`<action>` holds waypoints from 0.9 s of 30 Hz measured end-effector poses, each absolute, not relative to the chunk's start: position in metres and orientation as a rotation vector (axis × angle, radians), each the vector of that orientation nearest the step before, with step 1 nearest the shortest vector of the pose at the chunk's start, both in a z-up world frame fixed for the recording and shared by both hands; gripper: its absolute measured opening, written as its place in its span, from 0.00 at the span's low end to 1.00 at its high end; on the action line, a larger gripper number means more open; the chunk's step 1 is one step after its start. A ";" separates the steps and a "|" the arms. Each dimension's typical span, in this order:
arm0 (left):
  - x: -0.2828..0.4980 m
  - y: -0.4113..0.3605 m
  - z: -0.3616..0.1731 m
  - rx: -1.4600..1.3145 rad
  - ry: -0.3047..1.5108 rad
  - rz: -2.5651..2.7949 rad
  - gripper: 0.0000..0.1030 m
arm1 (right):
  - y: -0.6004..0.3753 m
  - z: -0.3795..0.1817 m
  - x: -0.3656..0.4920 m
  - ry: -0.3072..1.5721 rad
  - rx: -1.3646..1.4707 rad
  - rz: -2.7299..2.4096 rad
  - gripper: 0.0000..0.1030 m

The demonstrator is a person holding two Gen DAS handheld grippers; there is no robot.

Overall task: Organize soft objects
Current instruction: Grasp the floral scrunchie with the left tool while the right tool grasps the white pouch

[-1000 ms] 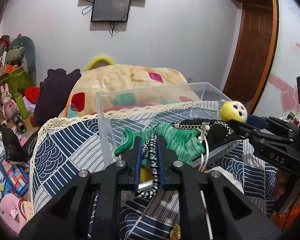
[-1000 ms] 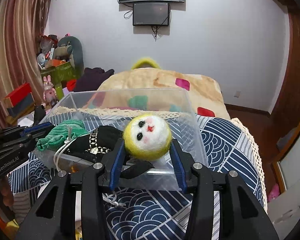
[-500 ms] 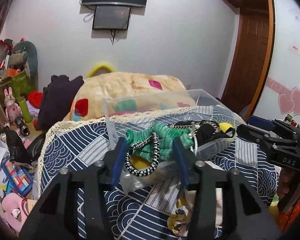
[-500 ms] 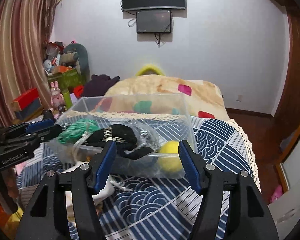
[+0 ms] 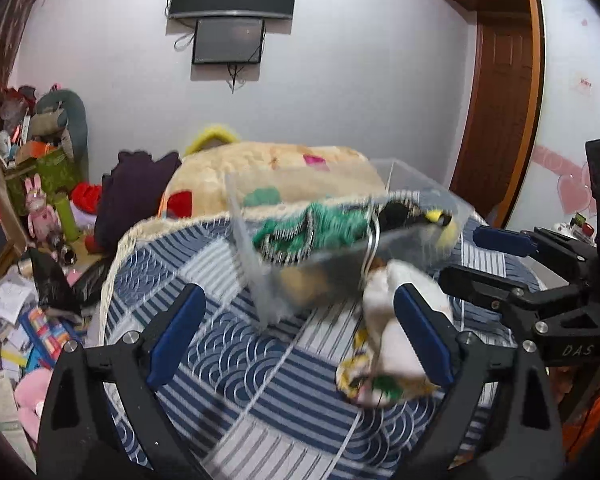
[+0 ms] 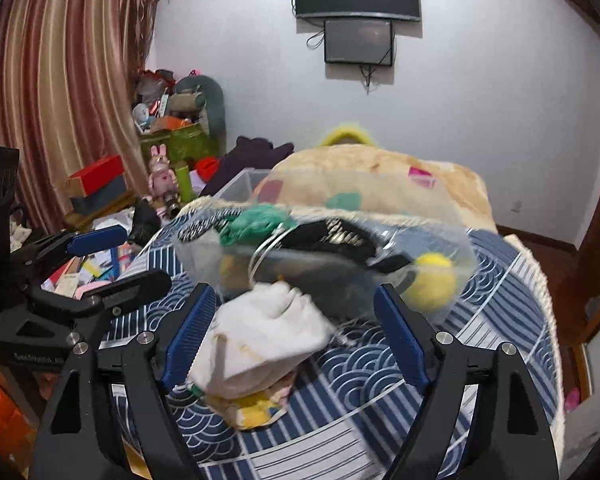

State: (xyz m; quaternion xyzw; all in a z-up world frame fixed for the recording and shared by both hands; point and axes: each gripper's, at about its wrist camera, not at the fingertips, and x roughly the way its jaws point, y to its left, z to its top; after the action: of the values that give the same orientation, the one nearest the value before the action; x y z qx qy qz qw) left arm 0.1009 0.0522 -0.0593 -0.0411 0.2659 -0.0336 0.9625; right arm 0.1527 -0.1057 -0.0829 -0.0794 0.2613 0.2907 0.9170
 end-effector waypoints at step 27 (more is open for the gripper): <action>0.106 0.010 -0.117 -0.140 0.699 -0.186 0.87 | -0.131 -0.106 0.142 0.606 -0.070 0.591 0.18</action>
State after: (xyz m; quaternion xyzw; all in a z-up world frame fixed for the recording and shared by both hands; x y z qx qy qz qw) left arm 0.1059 0.0104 -0.1173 -0.0684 0.3416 -0.0910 0.9329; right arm 0.1419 -0.1311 -0.1061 -0.0339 0.2942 0.2869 0.9111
